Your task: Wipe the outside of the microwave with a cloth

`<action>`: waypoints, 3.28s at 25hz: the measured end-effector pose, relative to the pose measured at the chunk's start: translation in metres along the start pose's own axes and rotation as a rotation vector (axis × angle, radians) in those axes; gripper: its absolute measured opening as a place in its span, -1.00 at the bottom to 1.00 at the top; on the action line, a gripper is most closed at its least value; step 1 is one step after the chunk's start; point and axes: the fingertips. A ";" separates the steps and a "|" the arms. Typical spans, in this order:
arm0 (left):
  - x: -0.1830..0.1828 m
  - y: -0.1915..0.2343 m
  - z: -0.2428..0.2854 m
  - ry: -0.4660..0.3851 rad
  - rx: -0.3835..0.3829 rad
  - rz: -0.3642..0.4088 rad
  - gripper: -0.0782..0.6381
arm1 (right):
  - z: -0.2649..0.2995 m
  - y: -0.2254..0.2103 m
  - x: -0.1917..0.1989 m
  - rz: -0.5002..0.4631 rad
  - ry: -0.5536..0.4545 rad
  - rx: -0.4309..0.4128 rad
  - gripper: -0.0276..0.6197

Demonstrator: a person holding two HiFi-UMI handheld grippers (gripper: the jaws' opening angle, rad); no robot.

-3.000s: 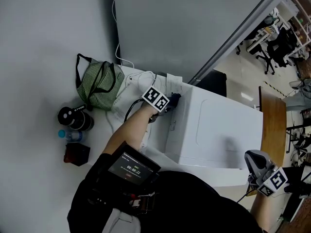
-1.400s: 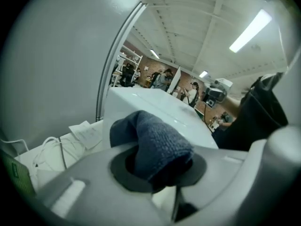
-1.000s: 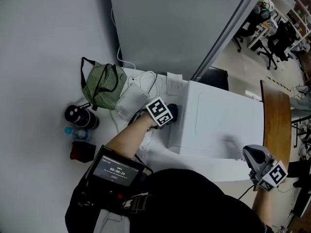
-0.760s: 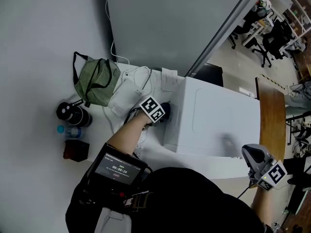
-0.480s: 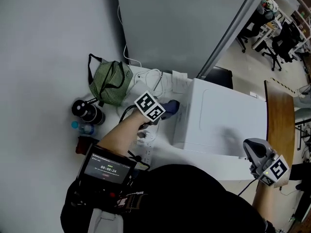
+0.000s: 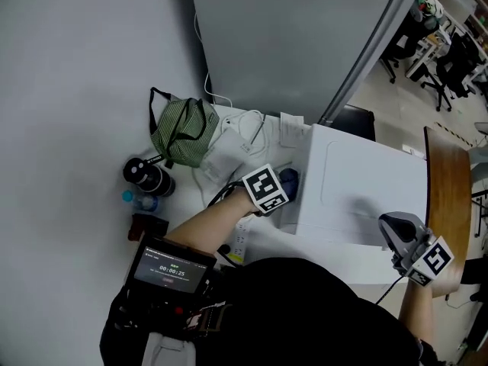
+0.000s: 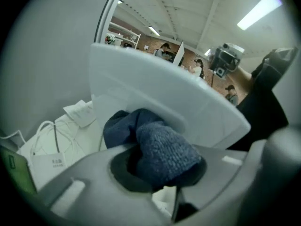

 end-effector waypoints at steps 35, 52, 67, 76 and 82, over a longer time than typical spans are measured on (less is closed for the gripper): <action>0.077 0.007 0.061 0.165 0.040 0.009 -0.58 | -0.011 0.000 0.028 -0.017 0.134 0.027 -0.89; 0.003 -0.106 -0.052 0.165 -0.013 0.334 -0.58 | 0.009 0.014 -0.007 -0.017 -0.101 -0.033 -0.89; 0.119 -0.017 0.078 0.372 -0.042 0.323 -0.58 | -0.013 0.003 0.031 -0.026 0.104 0.026 -0.89; 0.118 -0.022 0.049 0.372 -0.126 0.246 -0.58 | -0.039 -0.005 0.011 -0.047 -0.101 -0.030 -0.89; 0.069 -0.066 -0.036 0.142 -0.301 0.037 -0.58 | -0.067 -0.028 0.028 -0.022 -0.195 -0.096 -0.89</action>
Point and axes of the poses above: the fingertips, and each gripper's own axes: z forward along the fingers, y to its left, x out of its underside, and after that the axes turned 3 degrees about -y, right-handed
